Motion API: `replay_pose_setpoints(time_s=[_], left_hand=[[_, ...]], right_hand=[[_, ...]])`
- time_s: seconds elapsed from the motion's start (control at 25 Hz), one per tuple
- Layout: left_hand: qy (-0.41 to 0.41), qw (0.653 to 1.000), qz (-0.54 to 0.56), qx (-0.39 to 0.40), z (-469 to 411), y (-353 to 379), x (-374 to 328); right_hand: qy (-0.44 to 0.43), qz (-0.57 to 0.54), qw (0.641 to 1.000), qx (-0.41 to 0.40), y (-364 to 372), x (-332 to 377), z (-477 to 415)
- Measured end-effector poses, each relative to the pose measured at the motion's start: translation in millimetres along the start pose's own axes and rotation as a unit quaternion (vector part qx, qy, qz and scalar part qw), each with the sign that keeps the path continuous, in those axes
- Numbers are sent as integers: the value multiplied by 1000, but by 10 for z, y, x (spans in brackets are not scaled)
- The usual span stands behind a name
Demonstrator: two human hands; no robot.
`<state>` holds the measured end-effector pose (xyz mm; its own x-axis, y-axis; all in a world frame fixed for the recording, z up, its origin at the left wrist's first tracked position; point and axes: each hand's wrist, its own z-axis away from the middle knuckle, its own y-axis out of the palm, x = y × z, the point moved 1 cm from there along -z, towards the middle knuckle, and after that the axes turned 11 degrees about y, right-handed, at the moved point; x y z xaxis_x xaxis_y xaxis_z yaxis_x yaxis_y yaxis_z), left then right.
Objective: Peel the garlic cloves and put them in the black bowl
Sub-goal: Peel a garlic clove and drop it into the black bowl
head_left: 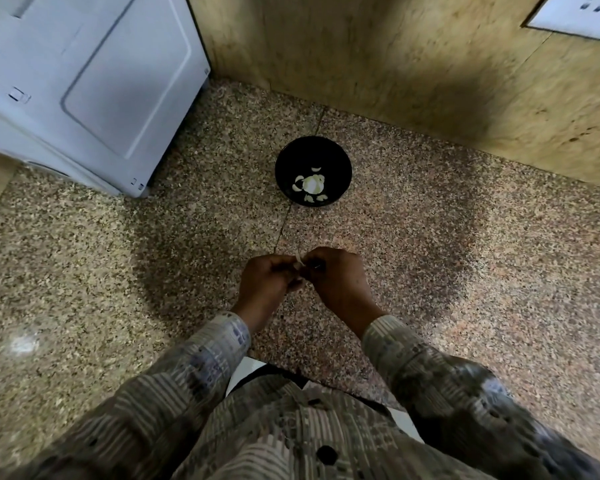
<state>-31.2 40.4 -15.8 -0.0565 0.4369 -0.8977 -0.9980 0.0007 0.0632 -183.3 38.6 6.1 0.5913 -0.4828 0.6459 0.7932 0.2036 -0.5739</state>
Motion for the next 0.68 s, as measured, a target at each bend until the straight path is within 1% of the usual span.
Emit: replay_pose_setpoints(time_s=[0.08, 0.2, 0.36, 0.44, 0.52, 0.6, 0.68], left_hand=[[0, 1000, -4, -24, 18, 19, -6], [-20, 998, 1, -52, 12, 17, -5], [-5, 994, -65, -92, -9, -28, 39], [-15, 992, -55, -112, -26, -52, 73], [-3, 990, -68, -122, -48, -119, 89], [45, 978, -170, -110, -86, -240, 79], [86, 943, -307, -95, -114, -385, 40]], right_hand=[[-9, 7, 1000, -1, 27, -1, 14], [-12, -6, 1000, -22, 93, -34, 55], [-45, -23, 996, -70, 234, -56, 139], [-21, -58, 995, -78, 285, -23, 137], [51, -128, 989, -57, 302, -9, 110], [117, -196, 973, -12, 310, -52, 68], [150, -198, 968, 35, 290, -117, 42]])
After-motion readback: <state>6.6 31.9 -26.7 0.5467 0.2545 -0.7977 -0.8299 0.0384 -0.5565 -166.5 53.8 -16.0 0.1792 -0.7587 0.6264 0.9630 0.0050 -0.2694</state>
